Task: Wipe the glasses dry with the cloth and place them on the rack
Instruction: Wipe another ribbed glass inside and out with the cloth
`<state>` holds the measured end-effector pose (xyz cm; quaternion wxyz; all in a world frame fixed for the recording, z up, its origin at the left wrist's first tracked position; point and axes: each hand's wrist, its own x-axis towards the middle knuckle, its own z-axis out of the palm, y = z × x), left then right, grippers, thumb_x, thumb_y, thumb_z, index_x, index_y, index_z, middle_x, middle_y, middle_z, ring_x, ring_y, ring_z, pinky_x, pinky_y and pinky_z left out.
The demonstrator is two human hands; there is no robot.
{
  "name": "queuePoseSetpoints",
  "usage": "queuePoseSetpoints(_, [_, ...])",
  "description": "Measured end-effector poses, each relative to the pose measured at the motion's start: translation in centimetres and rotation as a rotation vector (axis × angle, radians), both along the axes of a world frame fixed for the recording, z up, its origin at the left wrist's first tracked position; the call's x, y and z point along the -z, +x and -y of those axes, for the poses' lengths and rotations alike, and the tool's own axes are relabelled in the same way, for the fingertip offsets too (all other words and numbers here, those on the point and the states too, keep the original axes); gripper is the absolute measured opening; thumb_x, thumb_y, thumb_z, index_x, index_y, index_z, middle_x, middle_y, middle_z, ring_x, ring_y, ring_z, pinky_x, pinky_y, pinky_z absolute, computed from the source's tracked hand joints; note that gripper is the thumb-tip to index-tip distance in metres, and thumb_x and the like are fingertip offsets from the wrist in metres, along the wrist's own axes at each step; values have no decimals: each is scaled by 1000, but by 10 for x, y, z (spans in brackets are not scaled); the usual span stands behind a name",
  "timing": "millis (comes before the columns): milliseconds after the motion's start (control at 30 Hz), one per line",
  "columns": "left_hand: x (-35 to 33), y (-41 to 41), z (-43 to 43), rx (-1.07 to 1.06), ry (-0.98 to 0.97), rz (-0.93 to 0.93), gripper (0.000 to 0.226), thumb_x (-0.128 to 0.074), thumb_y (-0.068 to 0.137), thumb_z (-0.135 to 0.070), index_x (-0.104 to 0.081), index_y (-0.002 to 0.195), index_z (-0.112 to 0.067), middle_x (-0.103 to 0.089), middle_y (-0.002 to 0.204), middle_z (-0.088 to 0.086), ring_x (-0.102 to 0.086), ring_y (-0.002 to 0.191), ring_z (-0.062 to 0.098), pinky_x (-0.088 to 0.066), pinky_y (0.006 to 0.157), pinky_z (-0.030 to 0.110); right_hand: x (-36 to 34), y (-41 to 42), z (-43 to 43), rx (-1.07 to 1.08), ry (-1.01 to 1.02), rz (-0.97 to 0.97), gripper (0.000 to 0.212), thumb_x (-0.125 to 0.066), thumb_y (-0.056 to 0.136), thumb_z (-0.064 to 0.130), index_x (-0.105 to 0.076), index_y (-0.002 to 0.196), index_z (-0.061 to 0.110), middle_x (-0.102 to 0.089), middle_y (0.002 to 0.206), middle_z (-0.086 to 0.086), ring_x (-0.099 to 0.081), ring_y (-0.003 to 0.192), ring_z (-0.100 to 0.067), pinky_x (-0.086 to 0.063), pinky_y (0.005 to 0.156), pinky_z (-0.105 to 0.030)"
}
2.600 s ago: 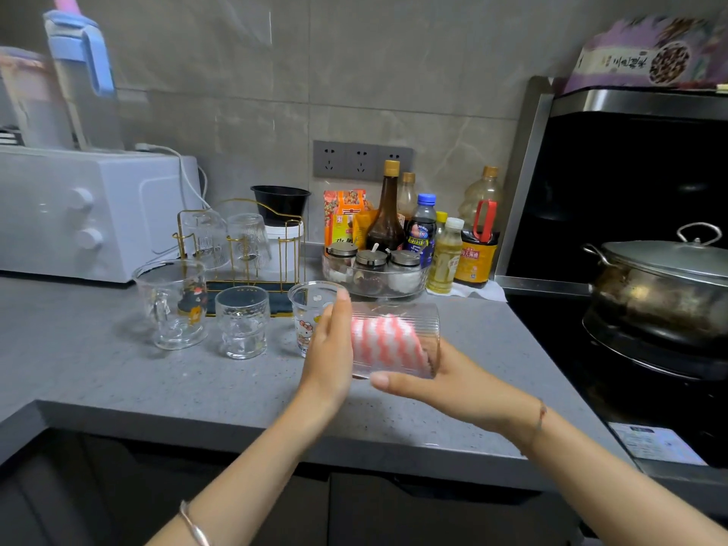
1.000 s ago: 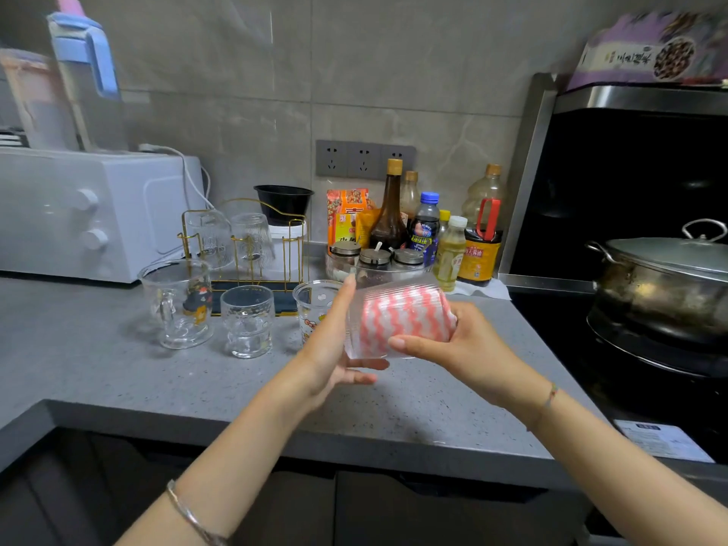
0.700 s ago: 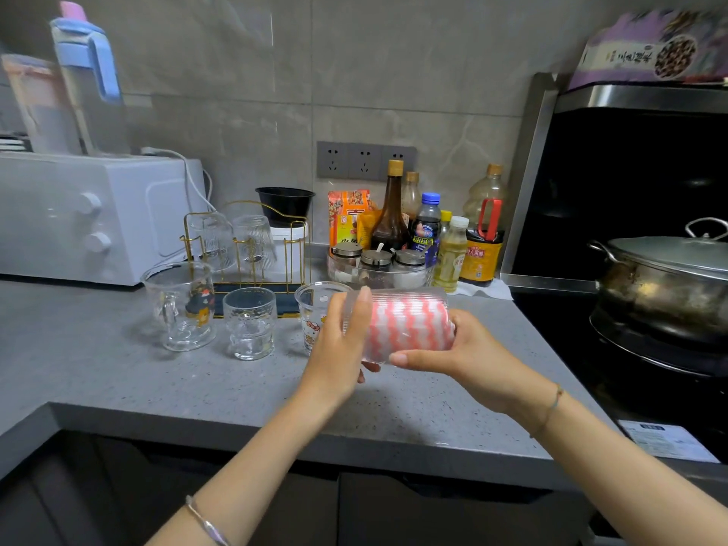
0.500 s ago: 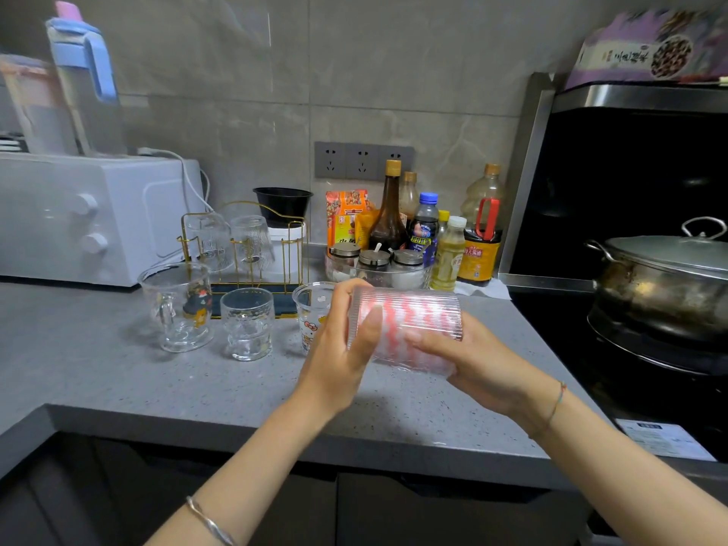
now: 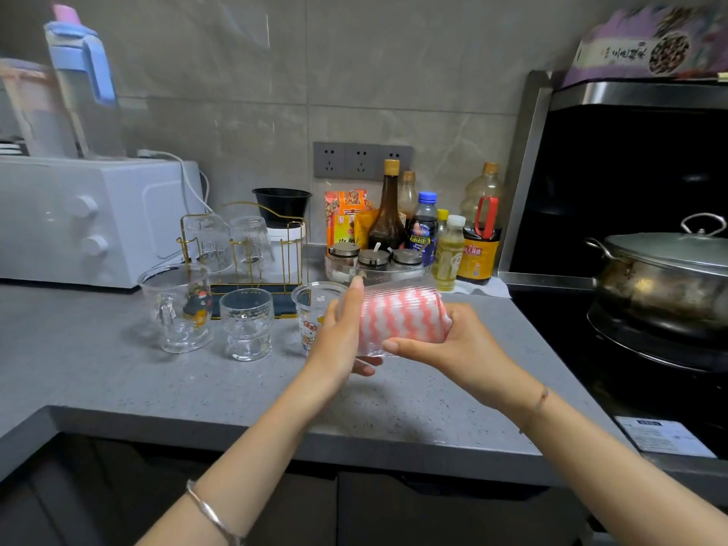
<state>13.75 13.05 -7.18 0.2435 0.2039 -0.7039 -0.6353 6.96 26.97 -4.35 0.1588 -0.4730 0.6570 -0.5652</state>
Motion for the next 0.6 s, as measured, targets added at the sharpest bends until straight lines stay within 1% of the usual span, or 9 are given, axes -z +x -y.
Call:
queuePoseSetpoints(67, [4,0,-1,-52,-112,-55,80,-29,81,-81,-39,136,-23,-59,125,10,-67,90,27,-53,55,27,-1,0,0,-22,4,55,25,-76,75,5,-68,93,21,-76,84,8,-72,82,-7,-52,71,-14])
queuePoseSetpoints(133, [11,1,2,-70,-262,-100,102,-26,63,-96,-38,139,-30,-56,131,8,-60,110,34,-56,77,46,-2,-1,-2,-62,-6,137,26,-75,73,4,-69,96,15,-76,87,3,-72,84,-10,-53,73,-16])
queuePoseSetpoints(167, [13,2,4,-61,-320,-157,98,-24,59,-98,-41,133,-36,-61,120,2,-62,105,27,-54,79,51,-2,-1,-2,-91,-17,169,29,-75,71,7,-68,99,12,-76,93,-1,-72,88,-13,-53,76,-18])
queuePoseSetpoints(233, [13,5,4,-31,-438,-269,72,-24,64,-97,-42,113,-47,-62,91,-18,-61,81,9,-51,66,40,-4,0,-3,-147,-48,252,32,-71,71,11,-68,103,13,-74,100,-5,-70,93,-16,-53,80,-20])
queuePoseSetpoints(333, [11,7,2,15,-563,-318,57,-25,72,-91,-35,114,-53,-55,99,-32,-60,83,4,-49,64,31,-6,-2,-4,-218,-90,342,25,-69,81,14,-67,105,19,-71,111,-6,-68,102,-19,-53,84,-22])
queuePoseSetpoints(433, [10,10,2,61,-561,-302,57,-25,70,-93,-29,117,-61,-47,112,-39,-61,95,19,-53,74,44,-8,-2,-6,-247,-92,323,24,-64,85,13,-65,108,20,-72,110,-3,-67,103,-17,-52,84,-21])
queuePoseSetpoints(467, [8,11,1,74,-540,-285,60,-24,68,-93,-29,119,-62,-43,118,-42,-60,94,19,-52,74,43,-8,-2,-7,-237,-104,324,24,-62,83,13,-65,106,20,-72,108,-2,-68,102,-16,-53,85,-21])
queuePoseSetpoints(500, [4,11,0,87,-514,-261,64,-23,68,-94,-29,122,-61,-43,121,-40,-59,87,16,-51,70,36,-9,-2,-7,-227,-111,320,24,-60,82,14,-66,105,20,-72,107,-2,-68,101,-16,-53,86,-22])
queuePoseSetpoints(600, [-4,8,-2,121,-297,-153,66,-26,82,-82,-32,137,-45,-57,122,-3,-62,61,7,-45,49,24,-11,-2,-7,-127,-52,149,20,-64,84,13,-66,102,22,-73,101,1,-69,96,-11,-52,82,-17])
